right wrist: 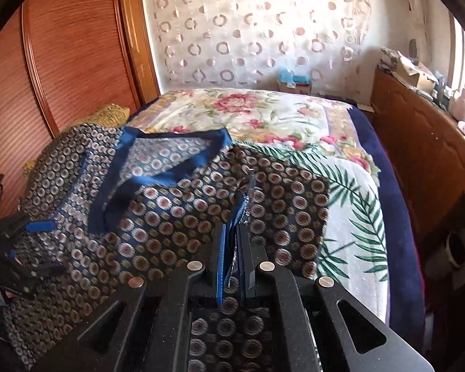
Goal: Fold small clothes
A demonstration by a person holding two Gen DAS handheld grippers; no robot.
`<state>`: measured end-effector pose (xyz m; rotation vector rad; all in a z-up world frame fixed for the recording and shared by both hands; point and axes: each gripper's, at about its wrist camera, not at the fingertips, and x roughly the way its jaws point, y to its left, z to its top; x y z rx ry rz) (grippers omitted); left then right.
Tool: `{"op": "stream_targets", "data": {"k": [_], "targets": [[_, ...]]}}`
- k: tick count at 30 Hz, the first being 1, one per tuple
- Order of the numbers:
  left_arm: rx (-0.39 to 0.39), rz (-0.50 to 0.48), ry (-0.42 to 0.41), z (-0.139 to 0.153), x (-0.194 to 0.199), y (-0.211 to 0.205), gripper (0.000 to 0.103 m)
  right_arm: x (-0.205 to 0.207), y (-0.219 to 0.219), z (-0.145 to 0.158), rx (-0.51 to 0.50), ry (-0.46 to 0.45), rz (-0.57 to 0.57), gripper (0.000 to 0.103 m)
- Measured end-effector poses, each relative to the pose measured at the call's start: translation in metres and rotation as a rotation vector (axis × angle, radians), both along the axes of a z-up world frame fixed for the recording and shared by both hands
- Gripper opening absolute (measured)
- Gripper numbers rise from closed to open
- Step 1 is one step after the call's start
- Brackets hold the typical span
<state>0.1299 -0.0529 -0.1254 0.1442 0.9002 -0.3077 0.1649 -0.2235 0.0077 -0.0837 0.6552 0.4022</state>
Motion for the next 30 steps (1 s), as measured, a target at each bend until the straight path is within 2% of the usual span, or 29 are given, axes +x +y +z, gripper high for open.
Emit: {"op": "stream_targets", "data": {"k": [1, 3, 5, 10, 14, 21, 22, 24, 26, 28, 30], "targets": [[-0.001, 0.003, 0.000, 0.000, 0.000, 0.000, 0.091, -0.001, 0.001, 0.000, -0.002, -0.004, 0.002, 0.012], [0.005, 0.039, -0.005, 0.001, 0.002, 0.003, 0.091, -0.003, 0.000, -0.002, -0.027, -0.016, -0.011, 0.031], [-0.009, 0.053, -0.016, 0.004, 0.004, 0.006, 0.091, -0.003, -0.006, -0.004, -0.105, -0.031, -0.080, 0.039], [-0.016, 0.088, -0.091, 0.029, 0.010, 0.021, 0.091, 0.010, -0.026, -0.018, -0.129, 0.020, -0.131, 0.041], [-0.030, 0.126, -0.127, 0.047, 0.015, 0.037, 0.091, 0.021, -0.025, -0.028, -0.102, 0.063, -0.102, 0.042], [-0.002, 0.178, -0.174, 0.069, 0.020, 0.070, 0.091, 0.031, -0.014, -0.019, -0.106, 0.033, -0.101, 0.042], [0.001, 0.185, -0.179, 0.071, 0.023, 0.075, 0.091, 0.032, -0.013, -0.018, -0.110, 0.032, -0.105, 0.043], [0.004, 0.206, -0.186, 0.075, 0.028, 0.088, 0.091, 0.042, -0.013, -0.016, -0.137, 0.028, -0.125, 0.057], [0.014, 0.219, -0.189, 0.078, 0.034, 0.099, 0.091, 0.051, -0.016, -0.011, -0.141, 0.022, -0.130, 0.059], [0.023, 0.229, -0.193, 0.081, 0.042, 0.113, 0.091, 0.063, -0.025, -0.008, -0.097, 0.028, -0.126, 0.060], [0.025, 0.239, -0.193, 0.082, 0.049, 0.124, 0.091, 0.075, -0.031, -0.014, -0.101, 0.050, -0.142, 0.060]]}}
